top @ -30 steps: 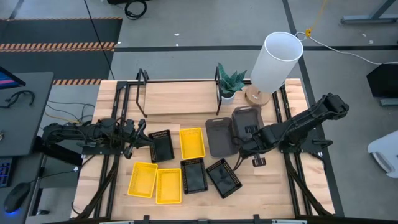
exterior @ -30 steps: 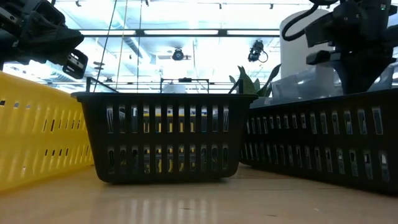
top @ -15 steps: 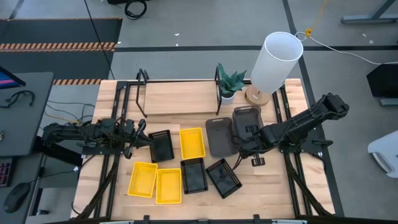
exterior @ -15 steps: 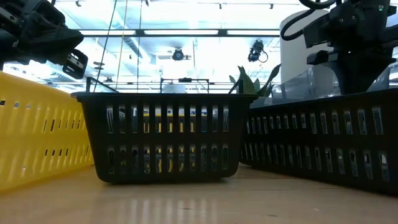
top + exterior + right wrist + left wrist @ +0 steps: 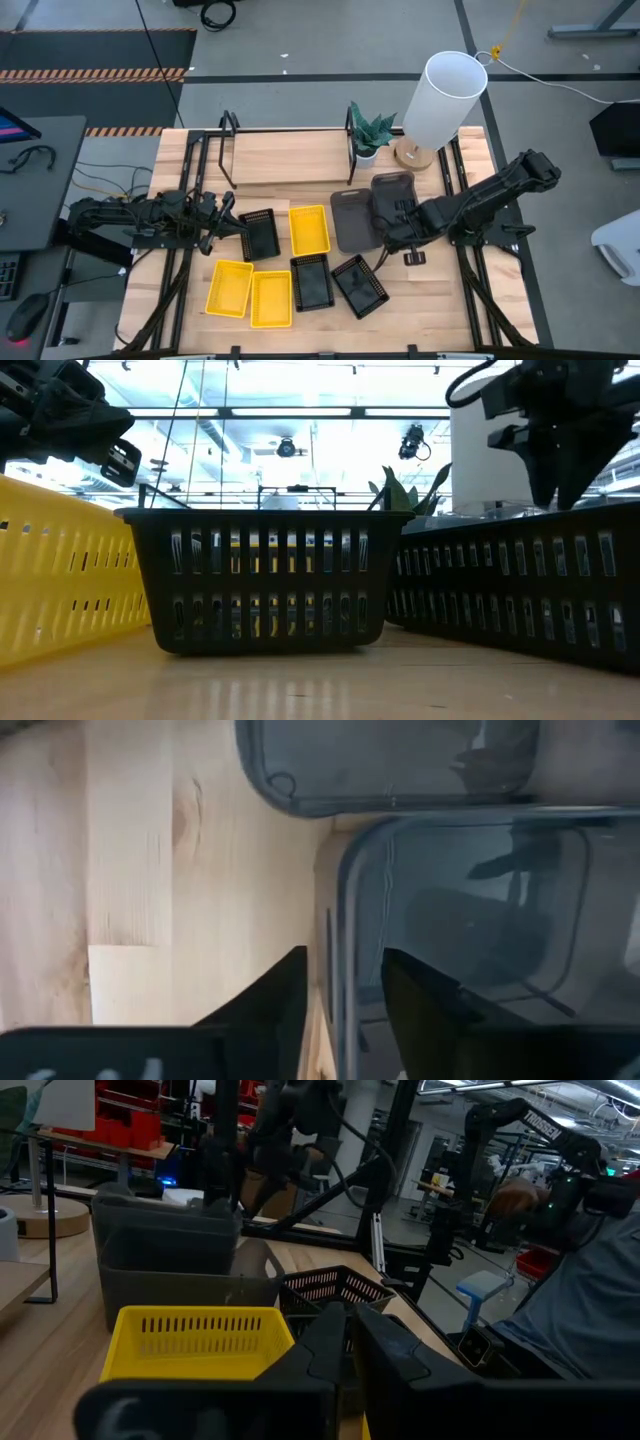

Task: Stack baskets on shelf by color
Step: Stack the bottom gray bin on top of the top right gray bin, then stack the left gray bin on top of the right gray bins

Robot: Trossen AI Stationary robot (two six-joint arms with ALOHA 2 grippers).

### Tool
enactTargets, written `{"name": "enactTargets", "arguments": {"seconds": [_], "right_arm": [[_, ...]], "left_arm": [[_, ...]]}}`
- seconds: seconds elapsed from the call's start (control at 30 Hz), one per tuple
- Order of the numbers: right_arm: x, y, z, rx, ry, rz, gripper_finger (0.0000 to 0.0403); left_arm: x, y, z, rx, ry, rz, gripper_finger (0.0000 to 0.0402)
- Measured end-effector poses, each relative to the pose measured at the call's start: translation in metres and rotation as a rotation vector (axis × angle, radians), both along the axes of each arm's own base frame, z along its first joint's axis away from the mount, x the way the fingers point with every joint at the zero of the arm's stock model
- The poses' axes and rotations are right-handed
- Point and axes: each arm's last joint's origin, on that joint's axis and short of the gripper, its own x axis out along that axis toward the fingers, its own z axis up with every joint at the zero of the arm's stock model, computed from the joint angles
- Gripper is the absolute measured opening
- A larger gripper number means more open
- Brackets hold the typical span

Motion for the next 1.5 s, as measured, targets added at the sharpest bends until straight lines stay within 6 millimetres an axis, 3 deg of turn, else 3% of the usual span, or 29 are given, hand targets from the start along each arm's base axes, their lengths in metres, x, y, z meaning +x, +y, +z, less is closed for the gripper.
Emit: {"name": "enactTargets", "arguments": {"seconds": [0.23,0.53,0.7,0.87,1.2,1.5], "right_arm": [[0.002,0.0,-0.001,-0.013,-0.026,-0.001,0.0182],[-0.003,-0.002,-0.028,-0.015,-0.038,-0.01,0.0239],[-0.008,0.0,-0.043,0.095,0.009,-0.011,0.0253],[-0.011,0.008,-0.045,0.215,0.04,-0.056,0.0249],[-0.02,0.042,-0.03,0.296,0.046,-0.081,0.0245],[-0.006,0.05,0.016,0.186,-0.119,-0.043,0.0244]], "left_arm": [[0.0,0.0,0.0,0.0,0.0,0.0,0.0038],[0.0,0.0,0.0,0.0,0.0,0.0,0.0031],[0.0,0.0,0.0,0.0,0.0,0.0,0.0033],[0.0,0.0,0.0,0.0,0.0,0.0,0.0039],[0.0,0.0,0.0,0.0,0.0,0.0,0.0028],[0.0,0.0,0.0,0.0,0.0,0.0,0.0036]]}}
